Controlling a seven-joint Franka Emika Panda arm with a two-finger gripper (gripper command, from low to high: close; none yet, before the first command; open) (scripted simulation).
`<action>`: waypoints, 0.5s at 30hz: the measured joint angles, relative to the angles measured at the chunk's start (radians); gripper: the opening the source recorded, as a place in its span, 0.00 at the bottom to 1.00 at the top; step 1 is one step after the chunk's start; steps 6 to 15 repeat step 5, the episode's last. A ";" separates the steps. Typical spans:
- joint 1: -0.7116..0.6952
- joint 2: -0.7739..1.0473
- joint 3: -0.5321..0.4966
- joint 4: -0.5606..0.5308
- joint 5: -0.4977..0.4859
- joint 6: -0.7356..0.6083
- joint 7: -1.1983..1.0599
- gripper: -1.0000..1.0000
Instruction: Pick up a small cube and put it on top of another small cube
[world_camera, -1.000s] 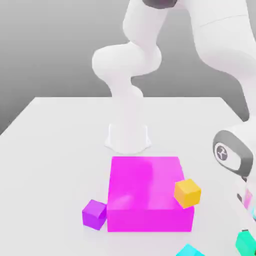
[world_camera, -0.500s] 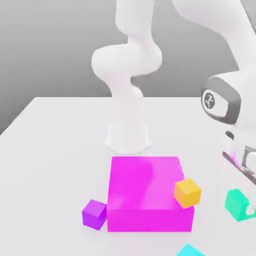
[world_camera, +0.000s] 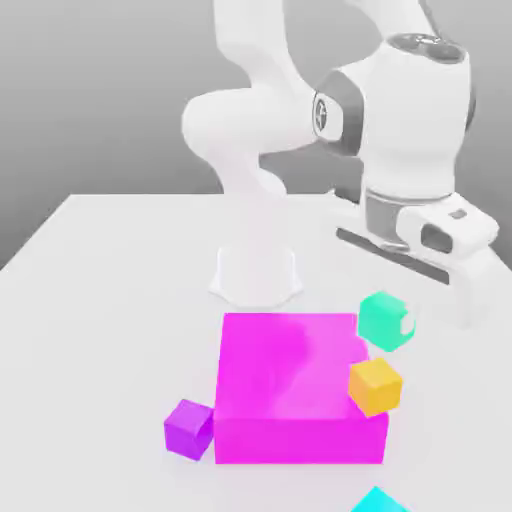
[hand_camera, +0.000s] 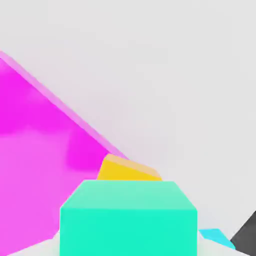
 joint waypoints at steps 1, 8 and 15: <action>-0.001 0.029 0.000 -0.007 0.001 0.037 -0.002 0.00; -0.003 0.049 -0.001 -0.012 0.001 0.062 -0.003 1.00; -0.003 0.049 -0.001 -0.012 0.001 0.062 -0.003 1.00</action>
